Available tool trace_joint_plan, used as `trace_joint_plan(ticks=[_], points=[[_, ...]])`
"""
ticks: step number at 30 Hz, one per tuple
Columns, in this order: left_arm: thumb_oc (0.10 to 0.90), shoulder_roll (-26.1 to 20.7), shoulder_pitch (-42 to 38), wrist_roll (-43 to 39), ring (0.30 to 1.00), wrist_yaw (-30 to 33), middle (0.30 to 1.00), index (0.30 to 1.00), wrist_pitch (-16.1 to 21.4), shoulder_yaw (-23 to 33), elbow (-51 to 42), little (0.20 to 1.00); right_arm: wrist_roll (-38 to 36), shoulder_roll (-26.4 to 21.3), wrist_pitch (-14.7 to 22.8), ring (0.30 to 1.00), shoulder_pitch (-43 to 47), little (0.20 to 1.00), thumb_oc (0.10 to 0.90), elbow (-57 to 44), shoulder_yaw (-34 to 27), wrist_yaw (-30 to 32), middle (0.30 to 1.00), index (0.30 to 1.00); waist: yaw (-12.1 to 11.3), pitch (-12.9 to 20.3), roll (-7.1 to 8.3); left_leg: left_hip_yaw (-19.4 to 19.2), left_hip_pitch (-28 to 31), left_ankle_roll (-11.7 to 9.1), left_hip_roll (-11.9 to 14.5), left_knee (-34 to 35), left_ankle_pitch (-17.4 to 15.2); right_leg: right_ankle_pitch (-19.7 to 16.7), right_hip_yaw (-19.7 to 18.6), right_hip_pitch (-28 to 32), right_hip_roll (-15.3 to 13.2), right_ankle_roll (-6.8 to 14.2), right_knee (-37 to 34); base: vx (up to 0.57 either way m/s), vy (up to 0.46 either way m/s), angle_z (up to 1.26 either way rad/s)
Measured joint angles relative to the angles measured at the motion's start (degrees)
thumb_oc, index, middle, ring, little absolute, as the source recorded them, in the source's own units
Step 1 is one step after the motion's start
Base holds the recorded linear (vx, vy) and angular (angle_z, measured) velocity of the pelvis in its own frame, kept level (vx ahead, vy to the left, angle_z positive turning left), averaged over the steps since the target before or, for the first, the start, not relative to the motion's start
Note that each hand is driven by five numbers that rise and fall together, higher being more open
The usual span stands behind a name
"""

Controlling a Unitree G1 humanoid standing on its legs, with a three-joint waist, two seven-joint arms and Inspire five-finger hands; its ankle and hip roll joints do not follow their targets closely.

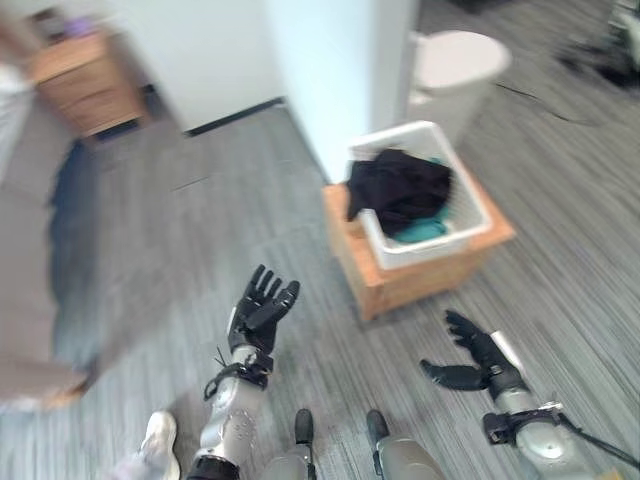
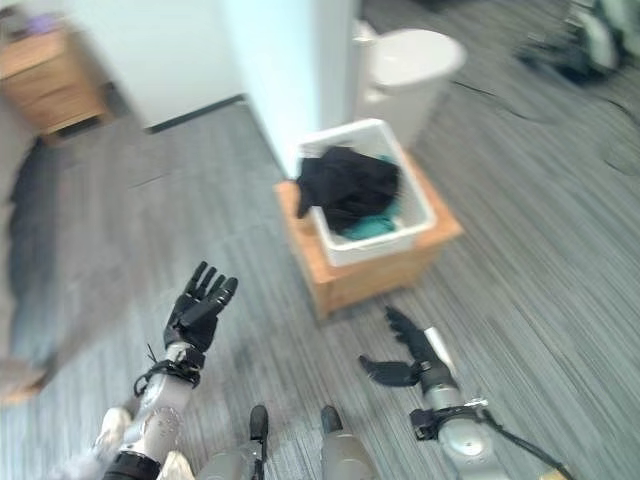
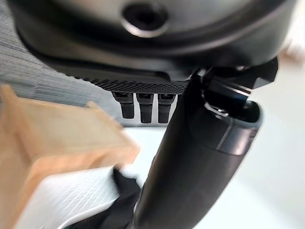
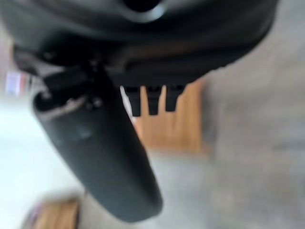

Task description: Pick up bed clothes into laundry basket.

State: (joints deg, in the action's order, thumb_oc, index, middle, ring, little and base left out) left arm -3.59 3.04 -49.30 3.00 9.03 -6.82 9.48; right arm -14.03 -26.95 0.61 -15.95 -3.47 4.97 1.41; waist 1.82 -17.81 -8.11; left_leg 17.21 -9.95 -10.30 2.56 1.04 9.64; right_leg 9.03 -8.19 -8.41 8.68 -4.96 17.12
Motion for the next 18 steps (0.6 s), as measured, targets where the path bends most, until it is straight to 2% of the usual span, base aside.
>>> trace_joint_plan(ticks=[1, 2, 3, 4, 5, 6, 7, 8, 9, 10, 11, 12, 13, 14, 15, 16, 17, 18], points=[[0.8, 0.4, 1.9, -0.1, 0.9, 0.7, 0.9, 0.9, 0.6, 1.1, 0.4, 0.9, -0.2, -1.6, 2.2, 0.9, 2.2, 0.9, 0.8, 0.8, 0.0, 0.1, 0.9, 0.9, -2.6, -0.1, -1.17, -0.9, -1.3, 3.3, -0.5, 2.8, -5.2, 0.2, 3.6, -1.9, -0.3, -2.3, 2.8, -0.42, 0.001, 2.7], [0.8, -0.4, 1.5, -0.2, 0.9, 0.8, 0.9, 0.9, 0.8, 2.8, 1.6, 0.9, -0.2, -1.8, 2.4, 0.9, 3.4, 0.9, 0.8, 1.7, -0.3, 0.1, 0.9, 0.9, -3.9, -0.9, 0.32, -1.5, -1.5, 2.1, -0.9, 2.7, -6.2, 0.8, 4.0, -3.1, -1.9, -2.5, 4.0, -0.33, 0.09, 2.04], [0.8, -1.7, 1.5, -0.7, 0.9, 2.7, 0.9, 0.9, 0.9, 7.0, 4.2, 0.9, -0.3, -1.4, 2.5, 0.9, 7.1, 0.9, 0.8, 3.4, -1.5, 0.1, 0.9, 0.9, -6.1, -1.8, 2.17, -3.3, -2.3, 3.4, -3.0, -1.1, -6.4, 1.3, 6.3, -3.4, -5.0, -3.0, 4.5, -0.48, 0.134, 1.49], [0.8, -3.1, 2.7, -1.6, 0.9, 4.4, 0.9, 0.9, 1.1, 10.3, 6.1, 0.9, -0.9, -0.9, 2.7, 0.9, 8.8, 0.9, 0.8, 3.3, -3.2, 0.2, 0.9, 0.9, -6.7, -2.2, 3.72, -6.0, -2.6, 3.6, -3.7, -6.1, -6.5, 0.0, 9.0, -2.6, -7.1, -2.2, 2.9, -0.47, 0.134, 1.73], [0.8, -4.5, 4.1, -2.0, 0.9, 5.3, 0.9, 0.9, 1.4, 12.6, 7.0, 0.9, -1.4, -0.8, 3.2, 0.9, 9.4, 0.9, 0.8, 3.3, -4.4, 0.1, 0.9, 0.9, -6.8, -2.3, 4.56, -9.2, -1.6, 3.3, -3.1, -9.4, -7.1, -1.4, 13.7, -1.1, -9.3, -2.7, 0.5, -0.46, 0.143, 1.92], [0.8, -6.1, 4.6, -1.3, 0.9, 4.8, 0.9, 0.9, 1.1, 13.6, 7.5, 0.9, -1.9, 0.5, 3.7, 0.9, 8.6, 0.9, 0.8, 3.0, -6.3, 0.2, 0.9, 0.9, -5.3, -2.2, 5.22, -15.4, -1.4, 4.4, -1.6, -12.0, -7.8, -2.5, 17.6, 1.8, -10.5, -2.2, -2.7, -0.34, 0.222, 2.41], [0.8, -8.6, 6.5, 0.2, 0.9, 3.6, 0.9, 0.9, 0.9, 12.1, 6.1, 0.9, -3.0, 2.0, 4.1, 0.9, 7.6, 0.9, 0.8, 3.0, -7.8, 0.4, 0.9, 0.9, -4.0, -0.9, 7.3, -19.8, 0.8, 5.0, -0.1, -13.1, -8.9, -3.9, 20.0, 2.6, -12.6, -2.6, -5.3, -0.44, 0.323, 2.29], [0.8, -9.3, 7.6, 1.4, 0.9, 2.6, 0.9, 0.9, 0.7, 11.4, 4.9, 0.9, -4.2, 3.6, 4.3, 0.9, 7.1, 0.9, 0.8, 3.0, -8.1, 0.3, 0.9, 0.9, -4.2, 0.4, 9.79, -24.0, 2.6, 4.6, 2.4, -16.9, -11.1, -4.3, 23.3, 2.4, -14.3, -2.3, -6.4, -0.28, 0.252, 2.14], [0.8, -8.7, 7.1, 2.1, 0.9, 2.4, 0.9, 0.9, 0.7, 11.3, 5.0, 0.9, -5.6, 4.1, 4.9, 0.9, 6.6, 0.9, 0.8, 2.9, -8.2, 0.4, 0.9, 0.9, -3.1, 0.7, 10.39, -26.4, 3.7, 3.9, 4.6, -18.5, -11.7, -4.7, 25.8, 3.7, -14.5, -1.7, -8.2, -0.16, 0.211, 1.6], [0.8, -7.6, 6.4, 2.2, 0.9, 2.5, 0.9, 0.9, 0.6, 11.0, 5.3, 0.9, -6.6, 4.5, 5.2, 0.9, 5.8, 0.9, 0.8, 3.0, -9.1, 0.1, 0.9, 0.9, -2.3, 0.7, 10.25, -27.4, 6.2, 2.4, 7.1, -18.4, -12.2, -4.9, 28.9, 4.7, -15.2, -1.2, -8.1, -0.07, 0.387, 2.01], [0.8, -5.9, 5.2, 2.2, 0.9, 2.7, 0.9, 0.9, 0.5, 10.7, 5.5, 0.9, -7.2, 4.5, 5.1, 0.9, 4.6, 0.9, 0.8, 3.1, -9.7, 0.2, 0.9, 0.9, -0.7, 1.4, 9.14, -29.8, 9.0, 1.5, 11.3, -16.4, -11.2, -4.7, 31.8, 6.1, -15.2, -1.2, -8.0, -0.13, 0.537, 2.34], [0.8, -5.1, 3.7, 2.3, 0.9, 2.6, 0.9, 0.9, -0.1, 9.3, 5.7, 0.9, -7.3, 5.5, 5.1, 0.9, 2.9, 0.9, 0.8, 3.0, -11.4, 0.4, 0.9, 0.9, 0.9, 1.8, 8.42, -33.9, 11.0, -1.0, 14.0, -13.8, -11.4, -3.8, 36.4, 7.3, -16.6, 0.1, -6.9, -0.07, 0.423, 2.42], [0.8, -4.4, 3.1, 2.3, 0.9, 2.7, 0.9, 0.9, -0.2, 8.6, 5.9, 0.9, -7.7, 5.6, 5.1, 0.9, 1.8, 0.9, 0.8, 3.1, -12.4, 0.7, 0.9, 0.9, 2.2, 2.3, 7.63, -35.1, 11.0, -0.5, 14.8, -11.8, -10.6, -3.8, 38.1, 7.5, -18.1, 0.1, -6.1, -0.09, 0.32, 2.04], [0.8, -3.8, 2.4, 2.3, 0.9, 2.4, 0.9, 0.9, -0.2, 7.8, 6.1, 0.9, -7.9, 5.8, 5.1, 0.9, 1.4, 0.9, 0.8, 3.5, -13.6, 0.8, 0.9, 0.9, 2.6, 2.2, 7.02, -35.9, 11.1, 0.4, 14.7, -10.7, -9.9, -3.8, 37.9, 7.2, -19.6, 0.2, -4.7, -0.06, 0.348, 1.65], [0.8, -3.4, 2.3, 2.2, 0.9, 2.4, 0.9, 0.9, -0.3, 6.3, 6.0, 0.9, -8.3, 5.5, 5.0, 0.9, 0.6, 0.9, 0.8, 3.8, -14.6, 1.5, 0.9, 0.9, 2.9, 2.8, 5.87, -36.9, 11.3, 2.8, 14.7, -9.0, -7.8, -3.7, 38.1, 6.9, -21.8, 0.8, -2.6, -0.03, 0.676, 1.59], [0.8, -2.8, 2.1, 2.2, 0.9, 2.3, 0.9, 0.9, -0.6, 4.9, 6.3, 0.9, -8.9, 5.5, 5.0, 0.9, -0.3, 0.9, 0.8, 3.9, -15.9, 1.8, 0.9, 0.9, 3.4, 3.8, 4.42, -39.6, 10.8, 3.7, 15.2, -8.5, -7.2, -3.4, 38.7, 7.1, -24.1, 2.4, -1.0, 0.06, 0.68, 1.8], [0.8, -2.2, 2.8, 2.2, 0.9, 2.1, 0.9, 0.9, -0.7, 3.5, 6.3, 0.9, -9.1, 5.0, 4.8, 0.9, -1.9, 0.9, 0.8, 3.6, -16.9, 2.6, 0.9, 0.9, 4.1, 5.3, 2.44, -39.3, 9.9, 4.1, 14.7, -6.6, -3.9, -3.1, 40.7, 7.7, -26.1, 4.4, -0.2, 0.08, 0.522, 1.46], [0.8, -2.1, 3.6, 2.3, 0.9, 1.7, 0.9, 0.9, -0.7, 2.7, 5.9, 0.9, -9.1, 4.4, 4.8, 0.9, -3.0, 0.9, 0.8, 3.5, -17.3, 2.9, 0.9, 0.9, 4.3, 6.3, 1.28, -37.3, 10.1, 5.2, 13.4, -5.3, -0.5, -3.2, 40.8, 7.5, -27.7, 6.7, 0.3, 0.13, 0.396, 1.14]])
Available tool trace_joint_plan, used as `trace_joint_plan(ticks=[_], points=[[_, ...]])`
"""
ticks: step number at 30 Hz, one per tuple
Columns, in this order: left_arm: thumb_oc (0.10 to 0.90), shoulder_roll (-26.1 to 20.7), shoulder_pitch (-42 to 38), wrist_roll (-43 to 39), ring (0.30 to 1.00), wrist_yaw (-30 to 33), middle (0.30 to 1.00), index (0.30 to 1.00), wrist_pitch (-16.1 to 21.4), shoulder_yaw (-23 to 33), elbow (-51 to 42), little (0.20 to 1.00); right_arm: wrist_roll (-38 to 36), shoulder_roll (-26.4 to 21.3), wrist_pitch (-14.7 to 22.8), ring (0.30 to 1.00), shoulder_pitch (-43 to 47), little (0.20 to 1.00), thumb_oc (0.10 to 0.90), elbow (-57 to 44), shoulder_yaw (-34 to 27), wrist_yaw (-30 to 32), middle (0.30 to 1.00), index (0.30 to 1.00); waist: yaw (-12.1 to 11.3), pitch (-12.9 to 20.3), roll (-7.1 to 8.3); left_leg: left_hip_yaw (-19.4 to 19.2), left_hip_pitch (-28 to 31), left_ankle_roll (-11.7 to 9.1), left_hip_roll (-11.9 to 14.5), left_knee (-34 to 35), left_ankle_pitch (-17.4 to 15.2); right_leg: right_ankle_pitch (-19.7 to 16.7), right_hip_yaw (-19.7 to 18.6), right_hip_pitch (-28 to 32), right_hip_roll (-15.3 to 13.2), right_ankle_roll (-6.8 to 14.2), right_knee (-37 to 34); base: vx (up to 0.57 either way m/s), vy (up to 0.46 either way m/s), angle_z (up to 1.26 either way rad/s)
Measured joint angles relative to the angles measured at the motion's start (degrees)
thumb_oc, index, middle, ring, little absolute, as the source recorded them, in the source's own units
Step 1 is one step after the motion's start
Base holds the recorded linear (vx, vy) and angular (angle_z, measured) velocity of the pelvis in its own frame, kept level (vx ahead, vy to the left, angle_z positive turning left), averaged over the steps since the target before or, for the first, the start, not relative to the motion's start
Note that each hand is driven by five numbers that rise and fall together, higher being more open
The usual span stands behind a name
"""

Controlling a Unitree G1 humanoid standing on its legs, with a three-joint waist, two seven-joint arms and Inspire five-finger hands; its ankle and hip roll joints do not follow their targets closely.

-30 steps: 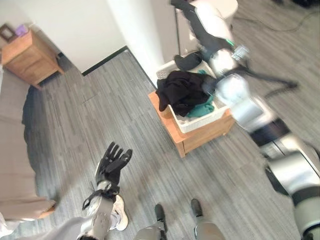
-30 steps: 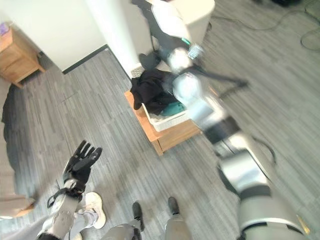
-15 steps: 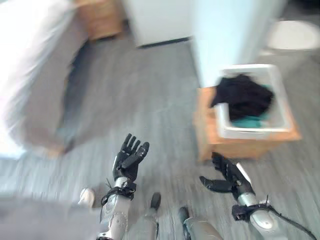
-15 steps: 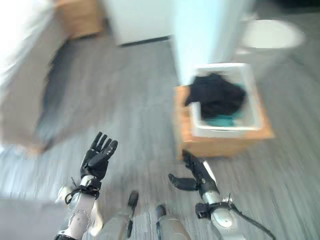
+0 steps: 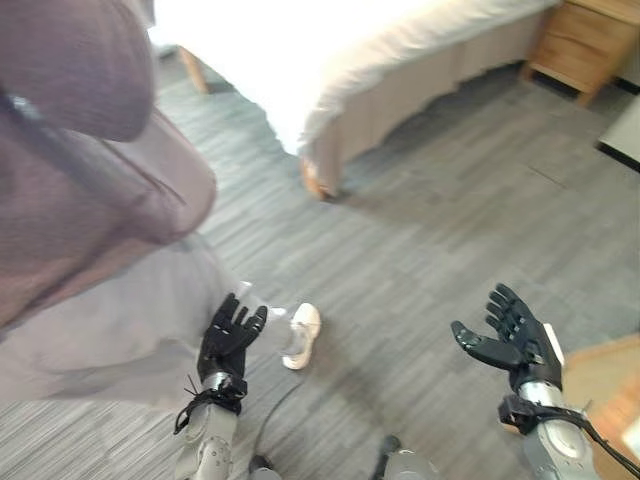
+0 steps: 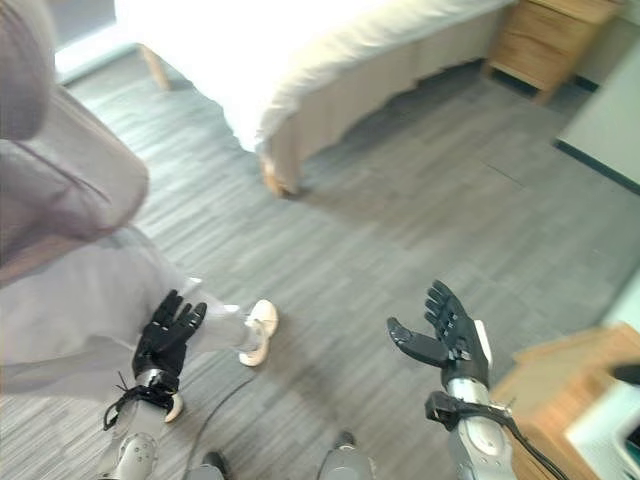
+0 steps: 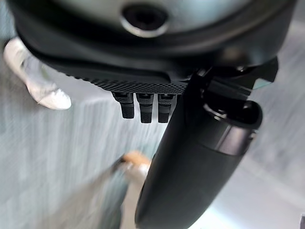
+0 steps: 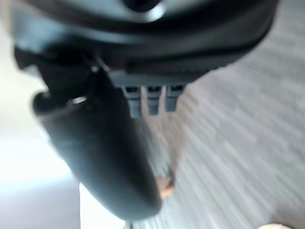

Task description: Pick up bed clothes into laundry basket.

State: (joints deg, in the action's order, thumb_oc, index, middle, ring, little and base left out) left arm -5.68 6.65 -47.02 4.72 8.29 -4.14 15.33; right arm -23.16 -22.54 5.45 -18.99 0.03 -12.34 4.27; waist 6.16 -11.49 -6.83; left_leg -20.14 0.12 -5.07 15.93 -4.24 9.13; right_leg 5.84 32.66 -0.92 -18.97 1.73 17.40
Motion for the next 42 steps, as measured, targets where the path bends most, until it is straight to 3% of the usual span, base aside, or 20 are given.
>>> trace_joint_plan(ticks=[1, 2, 3, 4, 5, 6, 7, 8, 9, 10, 12, 15, 18, 19, 23, 26, 28, 36, 42], points=[[0.8, -0.7, 0.8, 0.1, 0.9, -0.3, 0.9, 0.9, 0.0, 0.1, 0.1, 0.9, 0.1, 1.5, -0.1, 0.9, 0.9, 0.9, 0.8, 0.6, 0.2, -0.1, 0.9, 0.9, -0.1, 0.5, 0.52, 1.5, 0.6, -1.2, -3.9, 1.7, -2.7, -0.9, -0.3, 0.1, -3.9, 3.5, 1.1, 0.11, 0.542, 0.81], [0.8, -1.7, 0.5, 0.3, 0.9, -0.1, 0.9, 0.9, 0.0, 0.2, 0.4, 0.9, 0.4, 2.8, -0.2, 0.9, 1.1, 0.9, 0.8, 1.4, 1.0, 0.0, 0.9, 0.9, 0.1, 0.4, 1.95, 1.9, -0.1, 0.1, -7.9, 1.7, -3.6, -2.9, -2.5, 0.0, -7.6, 4.3, 2.3, 0.16, 0.715, 1.06], [0.8, -2.5, 0.4, 0.4, 0.9, 0.4, 0.9, 0.9, 0.2, 0.2, 0.5, 0.9, 0.3, 3.1, -0.7, 0.9, 1.2, 0.9, 0.8, 1.8, 2.1, 0.2, 0.9, 0.9, 1.9, 0.1, 1.99, 3.0, -0.7, 2.3, -11.2, 1.9, -4.5, -5.3, -12.8, -3.7, -9.3, 0.7, 8.1, 0.09, 0.514, 1.23], [0.8, -3.4, 0.2, 0.7, 0.9, 0.7, 0.9, 0.9, 0.2, 0.2, 0.6, 0.9, -0.1, 3.8, -0.7, 0.9, 1.5, 0.9, 0.8, 1.9, 2.7, 0.0, 0.9, 0.9, 3.5, 0.0, 1.19, 5.2, -0.8, 2.9, -11.5, 3.5, -4.3, -6.3, -26.4, -7.5, -7.0, 0.0, 12.9, 0.22, 0.496, 1.27], [0.8, -4.9, -0.5, 1.6, 0.9, 0.6, 0.9, 0.9, 0.2, 0.3, 1.4, 0.9, -0.2, 5.7, -0.7, 0.9, 1.4, 0.9, 0.8, 2.1, 3.0, -0.1, 0.9, 0.9, 4.1, 0.2, 0.26, 7.2, -0.4, 2.8, -11.4, 6.0, -4.2, -2.3, -37.2, -9.9, -2.9, 6.2, 15.2, 0.19, 0.433, 0.97], [0.8, -7.5, -1.4, 2.7, 0.9, 0.7, 0.9, 0.9, 0.4, 1.1, 1.7, 0.9, -0.6, 8.9, -1.0, 0.9, 1.6, 0.9, 0.8, 4.0, 3.3, -0.6, 0.9, 0.9, 4.1, -0.4, 1.35, 7.4, 0.7, 3.5, -12.1, 7.5, -4.7, 1.6, -40.1, -12.0, 0.8, 11.2, 13.2, 0.2, 0.519, 0.7], [0.8, -9.0, -1.3, 3.4, 0.9, 0.9, 0.9, 0.9, 0.3, 2.3, 2.6, 0.9, -0.8, 11.5, -1.0, 0.9, 2.7, 0.9, 0.8, 6.0, 3.4, -0.3, 0.9, 0.9, 4.3, -0.9, 2.67, 7.9, 2.5, 3.7, -12.2, 8.0, -4.7, 2.8, -41.1, -12.4, 5.0, 10.6, 12.9, 0.03, 0.209, 0.37], [0.8, -9.5, -0.8, 4.2, 0.9, 1.2, 0.9, 0.9, 0.3, 2.8, 2.8, 0.9, -1.0, 12.1, -1.0, 0.9, 2.2, 0.9, 0.8, 6.8, 3.6, 0.0, 0.9, 0.9, 4.2, -0.7, 3.46, 7.8, 3.7, 3.9, -12.1, 8.4, -4.8, 2.1, -38.8, -12.7, 6.6, 9.4, 12.3, 0.03, 0.145, 0.31], [0.8, -10.9, 0.4, 5.0, 0.9, 1.3, 0.9, 0.9, 0.3, 3.2, 2.4, 0.9, -1.2, 12.1, -1.0, 0.9, 1.5, 0.9, 0.8, 7.7, 4.4, -0.1, 0.9, 0.9, 3.8, -0.3, 4.53, 8.1, 4.4, 4.2, -12.8, 8.9, -5.4, -0.5, -33.8, -13.7, 9.3, 6.2, 10.2, 0.04, 0.113, 0.08], [0.8, -11.3, 0.9, 5.7, 0.9, 1.8, 0.9, 0.9, 0.3, 3.6, 2.2, 0.9, -1.3, 11.2, -1.0, 0.9, 1.6, 0.9, 0.8, 8.4, 4.4, 0.0, 0.9, 0.9, 3.1, 0.0, 5.66, 8.0, 5.1, 3.8, -13.4, 9.3, -5.9, -0.8, -27.2, -13.9, 9.5, 2.8, 8.2, 0.09, 0.187, -0.16], [0.8, -9.9, 1.7, 6.5, 0.9, 2.9, 0.9, 0.9, 0.4, 5.6, 2.0, 0.9, -2.5, 9.8, -0.8, 0.9, 3.4, 0.9, 0.8, 9.1, 3.8, 0.4, 0.9, 0.9, 2.1, -0.1, 4.95, 8.0, 4.4, 3.5, -13.2, 9.3, -6.4, -0.5, -24.7, -13.1, 9.7, 3.0, 4.4, 0.12, 0.135, -0.16], [0.8, -7.2, 1.6, 6.5, 0.9, 3.5, 0.9, 0.9, 0.3, 6.5, 2.1, 0.9, -4.3, 9.0, -0.7, 0.9, 3.4, 0.9, 0.8, 11.1, 2.9, 1.3, 0.9, 0.9, 2.5, -0.4, 4.87, 9.1, 4.5, 2.5, -12.9, 9.2, -5.6, -0.7, -23.6, -11.9, 10.1, 2.5, 3.8, 0.06, 0.043, 0.22], [0.8, -4.7, 1.5, 6.2, 0.9, 3.5, 0.9, 0.9, 0.3, 6.4, 2.5, 0.9, -6.0, 8.3, -0.5, 0.9, 3.4, 0.9, 0.8, 11.3, 3.2, 1.5, 0.9, 0.9, 2.3, -1.1, 4.57, 11.0, 4.3, 2.3, -12.4, 8.1, -5.7, 1.4, -25.0, -11.0, 11.0, 2.8, 3.8, 0.14, -0.051, 0.2], [0.8, -4.0, 1.7, 6.0, 0.9, 3.5, 0.9, 0.9, 0.3, 6.4, 2.4, 0.9, -6.6, 8.1, -0.5, 0.9, 4.1, 0.9, 0.8, 11.9, 3.9, 1.5, 0.9, 0.9, 1.3, -1.1, 4.55, 9.6, 4.2, 2.1, -11.9, 7.1, -5.9, 1.0, -26.2, -10.8, 11.9, 2.2, 2.9, 0.08, -0.098, -0.33], [0.8, -2.8, 1.6, 2.5, 0.9, 3.3, 0.9, 0.9, 0.4, 6.3, 2.4, 0.9, -7.3, 6.2, -0.4, 0.9, 5.4, 0.9, 0.8, 12.5, 4.8, 1.1, 0.9, 0.9, -1.5, -2.1, 5.81, 12.5, -1.5, 0.6, -11.3, -3.8, -5.3, -0.2, -28.5, -9.3, 12.9, 0.8, -0.9, 0.1, 0.022, -0.13], [0.8, -2.4, 2.3, 2.2, 0.9, 3.3, 0.9, 0.9, 0.2, 6.0, 2.7, 0.9, -7.3, 5.6, -0.4, 0.9, 5.1, 0.9, 0.8, 12.3, 3.0, 1.3, 0.9, 0.9, -1.2, -1.8, 5.06, 10.8, -1.9, 1.9, -10.3, -2.7, -6.2, 0.3, -27.7, -8.6, 12.9, -0.3, -1.5, 0.15, 0.125, 0.19], [0.8, -2.3, 2.3, 2.3, 0.9, 3.4, 0.9, 0.9, 0.3, 5.5, 2.6, 0.9, -7.2, 4.9, -0.1, 0.9, 5.2, 0.9, 0.8, 12.3, 1.2, 1.5, 0.9, 0.9, -0.8, -1.7, 3.16, 9.8, -0.9, 2.7, -10.5, 0.1, -6.3, 0.3, -27.6, -9.7, 13.6, -0.3, -1.3, 0.12, 0.177, 0.02], [0.8, -2.5, 1.4, 6.7, 0.9, 4.8, 0.9, 0.9, 0.0, 2.9, 2.4, 0.9, -7.1, 5.7, 0.1, 0.9, 5.2, 0.9, 0.8, 12.2, 4.4, 2.3, 0.9, 0.9, -0.6, -2.2, 2.41, 9.6, 2.1, 2.6, -11.7, 7.1, -6.8, -2.1, -28.5, -9.7, 13.8, 1.3, -3.5, 0.09, 0.124, -0.09], [0.8, -2.6, 2.2, 7.9, 0.9, 5.1, 0.9, 0.9, -0.1, 2.7, 2.6, 0.9, -7.1, 5.8, -0.3, 0.9, 5.8, 0.9, 0.8, 12.3, 8.7, 2.1, 0.9, 0.9, -2.0, -2.2, 2.39, 9.4, 3.7, 3.1, -12.4, 8.7, -7.2, -3.2, -29.0, -7.7, 13.1, 2.5, -6.2, 0.06, 0.046, -0.02]])
